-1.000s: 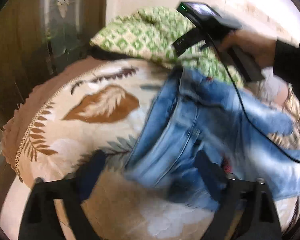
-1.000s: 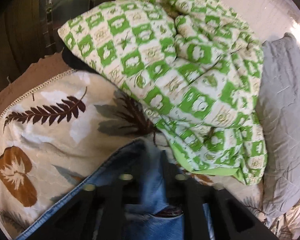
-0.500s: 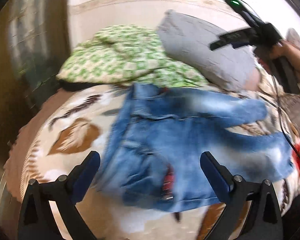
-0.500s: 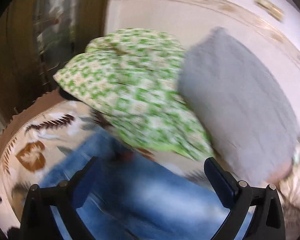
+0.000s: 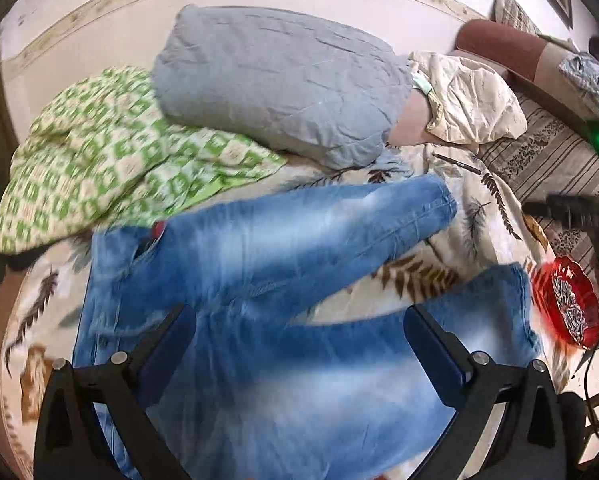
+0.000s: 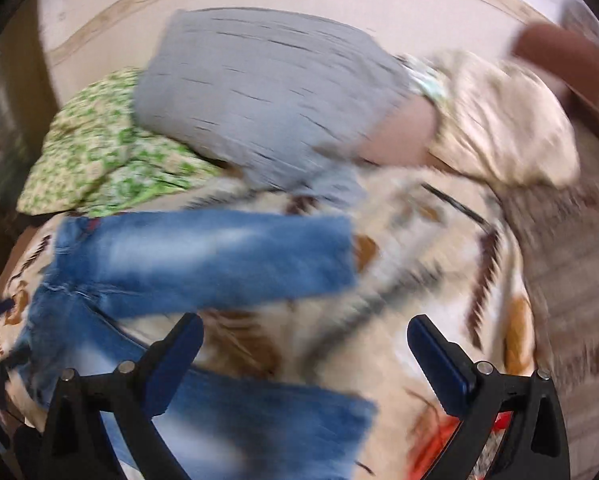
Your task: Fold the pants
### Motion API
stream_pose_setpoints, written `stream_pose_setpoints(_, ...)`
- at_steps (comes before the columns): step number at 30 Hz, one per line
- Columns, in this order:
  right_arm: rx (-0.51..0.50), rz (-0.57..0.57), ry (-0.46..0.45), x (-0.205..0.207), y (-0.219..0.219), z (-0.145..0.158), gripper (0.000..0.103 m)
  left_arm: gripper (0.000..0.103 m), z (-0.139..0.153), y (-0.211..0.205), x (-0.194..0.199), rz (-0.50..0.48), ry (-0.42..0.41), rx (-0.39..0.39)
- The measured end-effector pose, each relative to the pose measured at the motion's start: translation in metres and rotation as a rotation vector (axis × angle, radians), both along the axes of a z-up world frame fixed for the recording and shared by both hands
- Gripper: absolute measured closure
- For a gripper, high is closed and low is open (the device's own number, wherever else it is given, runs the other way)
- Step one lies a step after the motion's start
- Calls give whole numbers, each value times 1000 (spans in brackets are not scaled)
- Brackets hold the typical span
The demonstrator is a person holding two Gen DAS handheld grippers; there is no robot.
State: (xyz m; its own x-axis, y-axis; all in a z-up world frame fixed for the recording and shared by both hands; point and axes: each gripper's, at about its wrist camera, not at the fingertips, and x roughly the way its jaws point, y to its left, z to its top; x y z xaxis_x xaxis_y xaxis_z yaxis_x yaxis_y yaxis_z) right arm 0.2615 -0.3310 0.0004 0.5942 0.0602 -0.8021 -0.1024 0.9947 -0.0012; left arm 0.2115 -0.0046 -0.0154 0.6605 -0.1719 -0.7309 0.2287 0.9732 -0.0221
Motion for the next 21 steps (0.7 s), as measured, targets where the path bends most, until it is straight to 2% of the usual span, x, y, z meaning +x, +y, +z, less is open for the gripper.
stream_pose_setpoints(6, -24, 12, 16, 12, -12, -11, 0, 0, 12, -20, 32, -50, -17, 61)
stream_pose_setpoints(9, -12, 19, 35, 31, -10, -13, 0, 0, 10, -30, 69, -85, 1, 113)
stream_pose_setpoints(12, 10, 22, 62, 58, -7, -18, 0, 0, 0, -36, 107, -110, 52, 147)
stream_pose_setpoints(15, 1, 30, 122, 94, -2, -30, 0, 0, -15, -41, 150, -153, 146, 110)
stream_pose_setpoints(18, 71, -9, 193, 132, -8, -46, 0, 0, -33, -47, 190, -178, 194, 165)
stream_pose_setpoints(21, 153, -58, 246, 166, -19, -61, 0, 0, -53, -47, 221, -200, 240, 185)
